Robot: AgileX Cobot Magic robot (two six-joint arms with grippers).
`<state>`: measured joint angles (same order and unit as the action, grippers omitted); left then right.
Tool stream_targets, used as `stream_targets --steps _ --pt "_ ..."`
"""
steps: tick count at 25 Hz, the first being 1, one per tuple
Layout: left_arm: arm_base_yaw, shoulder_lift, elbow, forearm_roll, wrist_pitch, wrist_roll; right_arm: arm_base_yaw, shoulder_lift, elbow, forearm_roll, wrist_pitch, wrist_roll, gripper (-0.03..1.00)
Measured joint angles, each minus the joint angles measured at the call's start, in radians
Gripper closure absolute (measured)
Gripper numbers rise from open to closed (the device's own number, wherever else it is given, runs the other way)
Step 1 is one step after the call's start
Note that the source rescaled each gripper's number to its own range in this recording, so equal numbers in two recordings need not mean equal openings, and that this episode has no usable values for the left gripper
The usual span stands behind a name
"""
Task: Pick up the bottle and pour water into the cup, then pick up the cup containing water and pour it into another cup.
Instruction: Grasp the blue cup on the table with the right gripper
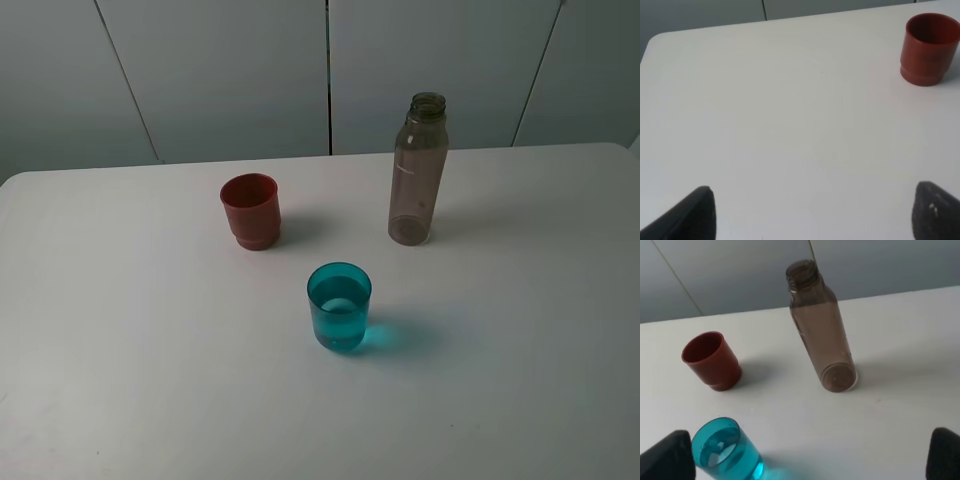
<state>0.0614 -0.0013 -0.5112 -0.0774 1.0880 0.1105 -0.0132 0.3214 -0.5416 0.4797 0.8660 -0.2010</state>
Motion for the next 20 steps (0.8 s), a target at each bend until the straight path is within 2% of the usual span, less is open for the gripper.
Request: stream_targets --steps 4,7,11,16,20 --pt "0.0 0.0 0.0 0.0 0.0 0.0 0.043 0.156 -0.076 0.021 -0.085 -0.152 -0.03" --pt "0.0 0.0 0.0 0.0 0.0 0.0 0.131 0.261 -0.129 -0.006 -0.153 -0.251 -0.03" --pt "0.0 0.0 0.0 0.0 0.0 0.0 0.306 0.377 -0.161 -0.096 -0.278 -0.273 -0.03" --pt "0.0 0.0 0.0 0.0 0.0 0.0 0.601 0.457 -0.131 -0.248 -0.396 -0.099 -0.03" --pt "0.0 0.0 0.0 0.0 0.0 0.002 0.824 0.519 -0.023 -0.406 -0.593 0.136 -0.03"
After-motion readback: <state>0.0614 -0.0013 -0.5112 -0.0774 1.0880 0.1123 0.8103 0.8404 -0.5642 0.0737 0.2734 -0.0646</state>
